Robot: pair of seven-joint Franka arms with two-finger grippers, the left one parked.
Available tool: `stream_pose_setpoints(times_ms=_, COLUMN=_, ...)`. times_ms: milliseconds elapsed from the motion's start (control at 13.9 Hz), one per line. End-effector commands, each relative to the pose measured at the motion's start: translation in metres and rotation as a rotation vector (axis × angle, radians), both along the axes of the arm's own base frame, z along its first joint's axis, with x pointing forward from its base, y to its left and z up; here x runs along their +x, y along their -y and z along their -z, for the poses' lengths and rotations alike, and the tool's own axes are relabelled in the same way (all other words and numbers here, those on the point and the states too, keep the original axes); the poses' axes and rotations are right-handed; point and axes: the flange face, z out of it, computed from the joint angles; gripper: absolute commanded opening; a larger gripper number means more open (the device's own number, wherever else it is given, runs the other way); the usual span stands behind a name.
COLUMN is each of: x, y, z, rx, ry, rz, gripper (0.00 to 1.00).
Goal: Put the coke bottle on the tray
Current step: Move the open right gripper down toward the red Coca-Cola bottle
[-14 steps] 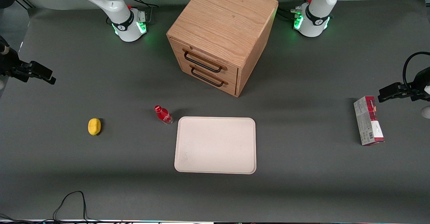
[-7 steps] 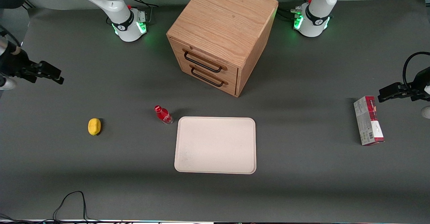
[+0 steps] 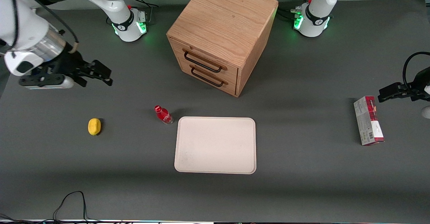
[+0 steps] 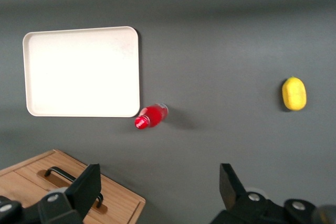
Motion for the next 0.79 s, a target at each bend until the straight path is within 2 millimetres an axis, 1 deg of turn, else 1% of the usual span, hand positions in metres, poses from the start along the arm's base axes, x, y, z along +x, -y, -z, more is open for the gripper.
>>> stream_pose_setpoints(times_ms=0, x=0.025, y=-0.023, z=0.02, rx=-0.007, ry=-0.001, rz=0.03, gripper=0.99)
stream_pose_setpoints(times_ms=72, x=0.034, y=-0.039, z=0.04, rx=-0.039, ry=0.01, rz=0.027, gripper=0.99)
stream_pose_setpoints(times_ms=144, x=0.039, y=-0.052, z=0.06, rx=-0.074, ry=0.007, rz=-0.003, gripper=0.99)
stream_pose_setpoints(times_ms=216, x=0.042, y=-0.065, z=0.085, rx=-0.086, ry=-0.027, rz=-0.03, gripper=0.97)
stream_pose_setpoints(times_ms=433, x=0.055, y=-0.077, z=0.141, rx=-0.063, ry=-0.032, rz=-0.046, gripper=0.96)
stream_pose_setpoints(times_ms=577, x=0.051, y=-0.087, z=0.182, rx=-0.065, ry=-0.046, rz=-0.068, gripper=0.97)
stream_pose_setpoints(times_ms=722, x=0.04, y=-0.092, z=0.215, rx=-0.068, ry=-0.061, rz=-0.074, gripper=0.99)
